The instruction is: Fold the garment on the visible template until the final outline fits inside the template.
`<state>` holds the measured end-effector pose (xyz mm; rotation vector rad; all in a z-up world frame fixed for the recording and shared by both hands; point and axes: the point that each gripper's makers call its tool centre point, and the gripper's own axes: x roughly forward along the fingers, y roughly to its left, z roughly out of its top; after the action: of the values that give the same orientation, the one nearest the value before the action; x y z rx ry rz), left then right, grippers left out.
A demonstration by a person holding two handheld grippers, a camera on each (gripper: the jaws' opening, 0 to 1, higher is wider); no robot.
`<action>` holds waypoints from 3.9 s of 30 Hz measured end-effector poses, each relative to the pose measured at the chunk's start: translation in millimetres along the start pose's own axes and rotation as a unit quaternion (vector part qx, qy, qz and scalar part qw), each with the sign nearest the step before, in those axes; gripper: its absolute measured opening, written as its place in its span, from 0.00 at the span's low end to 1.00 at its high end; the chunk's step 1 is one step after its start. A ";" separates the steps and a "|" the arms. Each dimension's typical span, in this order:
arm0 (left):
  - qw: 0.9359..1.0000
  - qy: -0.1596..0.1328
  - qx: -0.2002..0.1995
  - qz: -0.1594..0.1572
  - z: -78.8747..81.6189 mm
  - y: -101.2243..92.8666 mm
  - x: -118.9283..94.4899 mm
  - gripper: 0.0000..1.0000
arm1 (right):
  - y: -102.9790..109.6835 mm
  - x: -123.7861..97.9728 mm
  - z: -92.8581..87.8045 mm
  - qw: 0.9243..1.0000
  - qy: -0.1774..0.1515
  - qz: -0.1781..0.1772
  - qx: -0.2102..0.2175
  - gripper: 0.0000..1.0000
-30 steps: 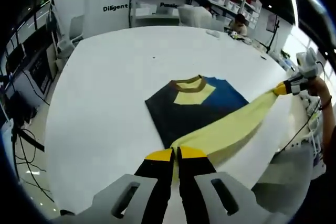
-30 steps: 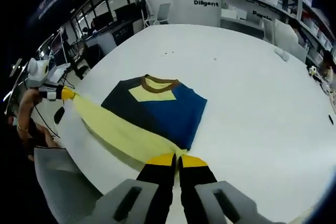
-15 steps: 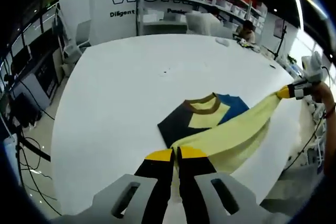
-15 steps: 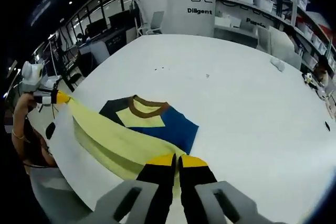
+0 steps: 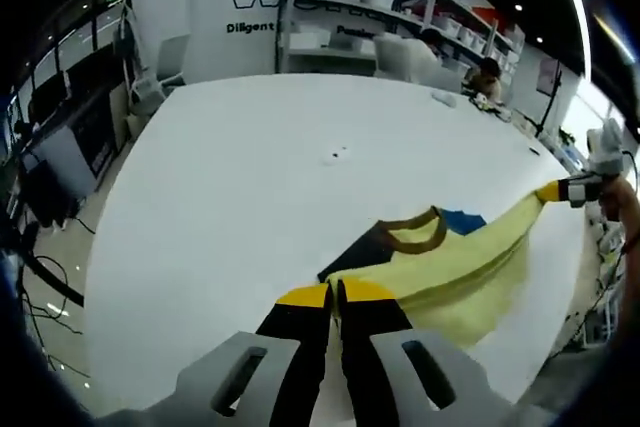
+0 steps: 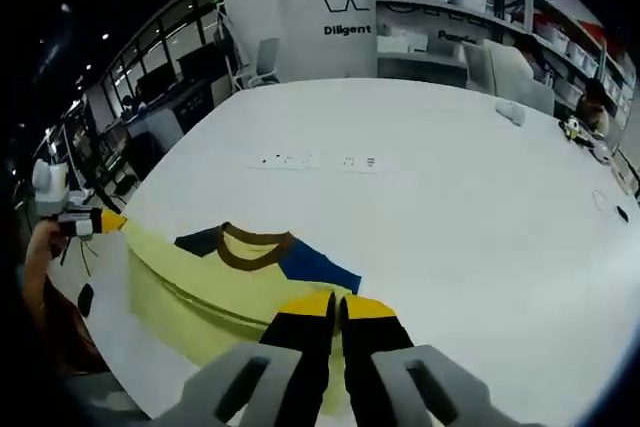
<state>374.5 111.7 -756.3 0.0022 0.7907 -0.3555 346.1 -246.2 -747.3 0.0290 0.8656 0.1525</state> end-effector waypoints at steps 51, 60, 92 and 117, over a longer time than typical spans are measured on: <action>0.958 -0.051 0.277 -0.047 -26.0 1.1 71.7 0.51 | -0.3 92.5 -39.1 0.954 -0.018 0.037 -0.297 0.36; 0.926 -0.035 0.370 -0.064 -40.3 -4.5 90.5 0.47 | 4.8 103.7 -40.3 0.918 -0.020 0.041 -0.393 0.39; 0.993 -0.054 0.102 -0.021 -5.0 21.2 88.6 0.45 | -13.1 110.5 -4.8 0.993 -0.091 0.068 -0.008 0.39; 0.987 -0.045 0.130 -0.088 -72.6 -22.2 7.9 0.61 | 65.2 31.8 -70.2 0.983 -0.080 0.153 -0.060 0.66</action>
<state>322.2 98.1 -810.2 0.1607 0.6520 -0.6214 305.0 -179.7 -811.2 0.0602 0.6868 0.4839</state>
